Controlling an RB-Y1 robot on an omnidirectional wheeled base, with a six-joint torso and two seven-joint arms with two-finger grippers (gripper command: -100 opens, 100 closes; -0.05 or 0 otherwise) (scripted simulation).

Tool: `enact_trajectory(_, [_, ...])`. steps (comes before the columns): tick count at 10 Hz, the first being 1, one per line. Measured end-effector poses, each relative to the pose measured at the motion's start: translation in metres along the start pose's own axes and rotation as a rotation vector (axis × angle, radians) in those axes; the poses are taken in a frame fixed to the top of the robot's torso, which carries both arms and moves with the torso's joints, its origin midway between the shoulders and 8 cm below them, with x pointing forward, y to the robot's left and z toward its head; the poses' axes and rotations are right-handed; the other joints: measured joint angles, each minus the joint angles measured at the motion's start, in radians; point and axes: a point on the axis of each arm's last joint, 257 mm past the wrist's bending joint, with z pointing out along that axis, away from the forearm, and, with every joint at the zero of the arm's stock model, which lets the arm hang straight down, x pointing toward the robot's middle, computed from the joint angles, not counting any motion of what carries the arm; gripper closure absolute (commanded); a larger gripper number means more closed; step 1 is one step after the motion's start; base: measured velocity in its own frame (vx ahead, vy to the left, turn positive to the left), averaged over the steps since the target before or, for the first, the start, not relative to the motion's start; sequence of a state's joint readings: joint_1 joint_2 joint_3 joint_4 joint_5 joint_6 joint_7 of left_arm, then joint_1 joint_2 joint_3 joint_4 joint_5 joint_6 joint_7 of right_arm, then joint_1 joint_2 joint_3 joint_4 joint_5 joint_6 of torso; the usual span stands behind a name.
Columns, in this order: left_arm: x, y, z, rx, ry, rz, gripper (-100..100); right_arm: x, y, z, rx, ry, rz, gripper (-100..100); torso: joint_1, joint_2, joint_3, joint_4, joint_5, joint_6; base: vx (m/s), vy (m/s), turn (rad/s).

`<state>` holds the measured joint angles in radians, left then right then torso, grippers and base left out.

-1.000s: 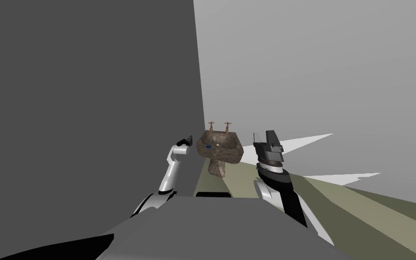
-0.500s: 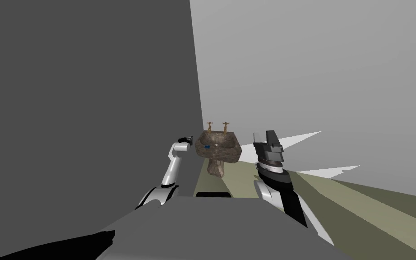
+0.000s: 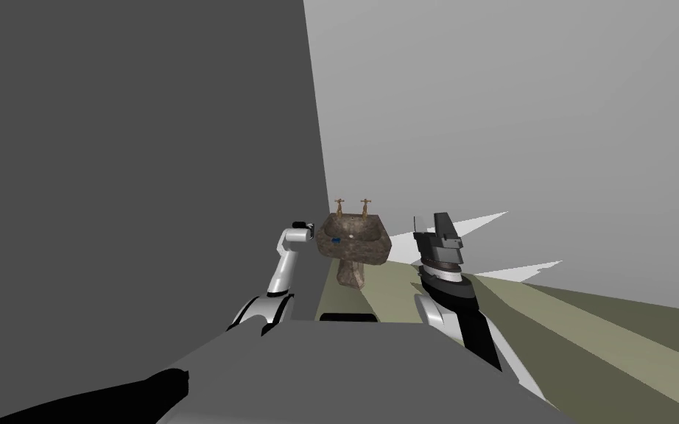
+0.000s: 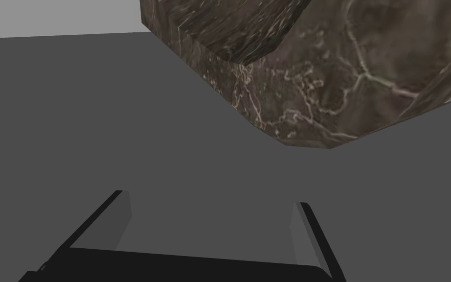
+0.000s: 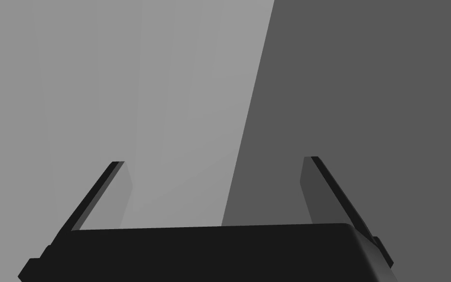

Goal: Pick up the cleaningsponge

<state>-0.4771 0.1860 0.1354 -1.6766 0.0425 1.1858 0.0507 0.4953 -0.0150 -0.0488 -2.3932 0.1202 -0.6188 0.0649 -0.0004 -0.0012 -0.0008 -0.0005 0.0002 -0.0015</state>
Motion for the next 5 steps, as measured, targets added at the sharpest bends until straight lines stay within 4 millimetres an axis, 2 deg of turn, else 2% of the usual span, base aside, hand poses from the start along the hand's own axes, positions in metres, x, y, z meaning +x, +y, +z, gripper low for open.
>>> enact_trajectory(5, [-0.002, 0.012, 0.005, -0.135, -0.013, -0.018, -100, 0.0, 0.0, 0.0, 0.0, 0.0, 0.0, 0, -0.001, -0.001, 0.0, 0.0, 0.0, 0.0, 0.013, 0.001, -0.078])
